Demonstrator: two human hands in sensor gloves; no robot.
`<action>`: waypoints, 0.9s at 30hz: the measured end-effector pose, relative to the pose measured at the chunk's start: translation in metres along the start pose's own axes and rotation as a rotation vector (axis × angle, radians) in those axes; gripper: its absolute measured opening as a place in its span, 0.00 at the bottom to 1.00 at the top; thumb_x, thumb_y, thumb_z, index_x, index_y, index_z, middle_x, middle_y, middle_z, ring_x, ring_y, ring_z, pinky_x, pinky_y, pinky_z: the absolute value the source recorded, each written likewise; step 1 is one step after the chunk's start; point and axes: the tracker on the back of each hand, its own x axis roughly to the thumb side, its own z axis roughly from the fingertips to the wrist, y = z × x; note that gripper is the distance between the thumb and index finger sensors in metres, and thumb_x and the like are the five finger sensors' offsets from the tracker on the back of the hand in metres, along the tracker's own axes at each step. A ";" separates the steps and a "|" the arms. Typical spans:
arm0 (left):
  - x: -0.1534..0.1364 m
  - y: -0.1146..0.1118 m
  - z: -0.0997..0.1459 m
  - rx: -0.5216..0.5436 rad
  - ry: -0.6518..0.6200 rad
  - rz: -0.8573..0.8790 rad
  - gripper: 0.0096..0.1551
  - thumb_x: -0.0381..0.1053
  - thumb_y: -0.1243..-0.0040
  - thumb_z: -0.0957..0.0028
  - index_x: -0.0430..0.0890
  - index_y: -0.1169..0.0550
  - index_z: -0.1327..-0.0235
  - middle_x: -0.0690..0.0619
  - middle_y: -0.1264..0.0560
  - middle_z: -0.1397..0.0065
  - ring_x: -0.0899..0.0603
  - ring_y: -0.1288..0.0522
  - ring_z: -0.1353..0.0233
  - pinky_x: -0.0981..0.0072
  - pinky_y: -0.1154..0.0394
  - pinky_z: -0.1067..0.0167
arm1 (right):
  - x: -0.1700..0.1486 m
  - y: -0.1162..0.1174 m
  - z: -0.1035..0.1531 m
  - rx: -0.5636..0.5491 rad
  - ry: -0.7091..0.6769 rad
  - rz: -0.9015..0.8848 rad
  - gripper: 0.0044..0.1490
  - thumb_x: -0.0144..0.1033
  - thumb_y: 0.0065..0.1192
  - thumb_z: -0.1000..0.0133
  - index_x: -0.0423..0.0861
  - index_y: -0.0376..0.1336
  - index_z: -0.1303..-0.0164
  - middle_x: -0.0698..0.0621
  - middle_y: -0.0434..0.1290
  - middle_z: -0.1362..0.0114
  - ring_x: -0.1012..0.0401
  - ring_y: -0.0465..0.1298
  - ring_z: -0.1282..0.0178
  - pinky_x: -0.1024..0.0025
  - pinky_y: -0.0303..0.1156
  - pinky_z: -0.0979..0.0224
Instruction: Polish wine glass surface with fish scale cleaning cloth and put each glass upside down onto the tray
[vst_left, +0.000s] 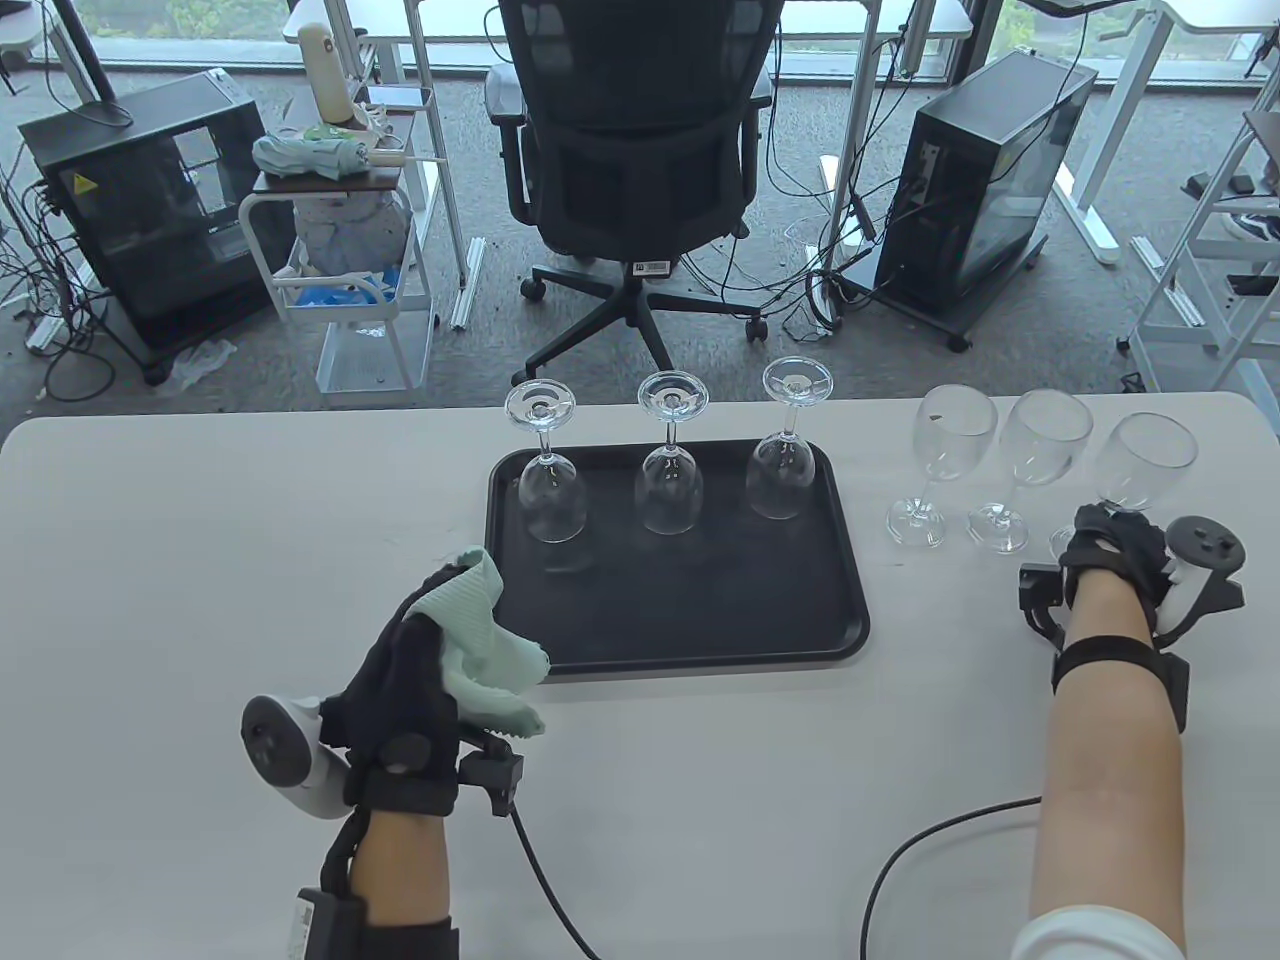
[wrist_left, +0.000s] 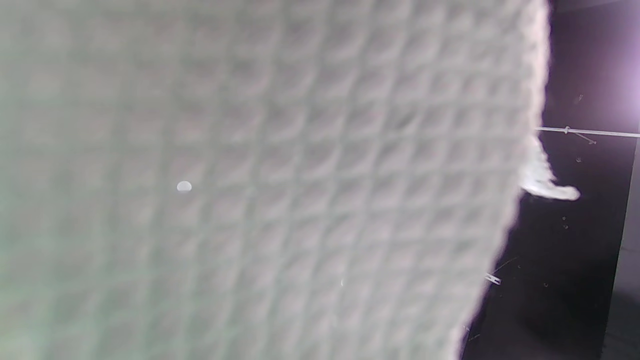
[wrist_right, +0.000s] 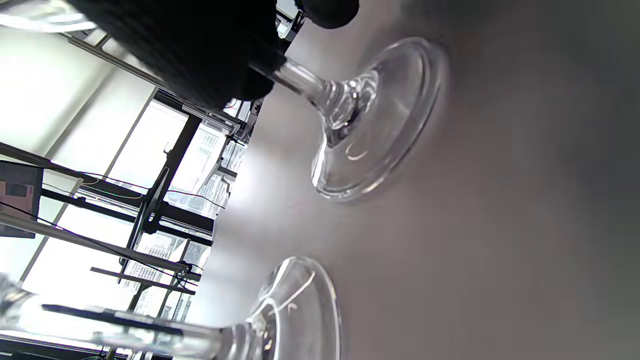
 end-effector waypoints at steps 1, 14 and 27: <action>0.000 0.000 0.000 -0.001 0.001 0.001 0.30 0.60 0.50 0.38 0.42 0.22 0.35 0.41 0.26 0.25 0.32 0.27 0.26 0.34 0.30 0.28 | -0.001 -0.006 0.002 -0.003 -0.016 -0.021 0.27 0.45 0.70 0.43 0.58 0.66 0.33 0.40 0.51 0.16 0.37 0.40 0.21 0.35 0.38 0.27; -0.011 -0.001 0.003 0.006 0.016 0.035 0.30 0.61 0.51 0.37 0.43 0.23 0.33 0.43 0.27 0.24 0.32 0.28 0.25 0.32 0.32 0.28 | 0.078 -0.072 0.156 -0.094 -1.039 0.189 0.31 0.45 0.62 0.40 0.62 0.56 0.25 0.48 0.72 0.32 0.49 0.63 0.24 0.41 0.64 0.29; -0.035 -0.002 0.003 -0.002 0.071 0.031 0.30 0.63 0.52 0.37 0.48 0.26 0.30 0.48 0.30 0.20 0.33 0.34 0.21 0.30 0.37 0.26 | 0.036 0.083 0.384 0.025 -1.495 0.767 0.31 0.40 0.71 0.45 0.62 0.65 0.30 0.51 0.76 0.32 0.51 0.67 0.25 0.50 0.70 0.34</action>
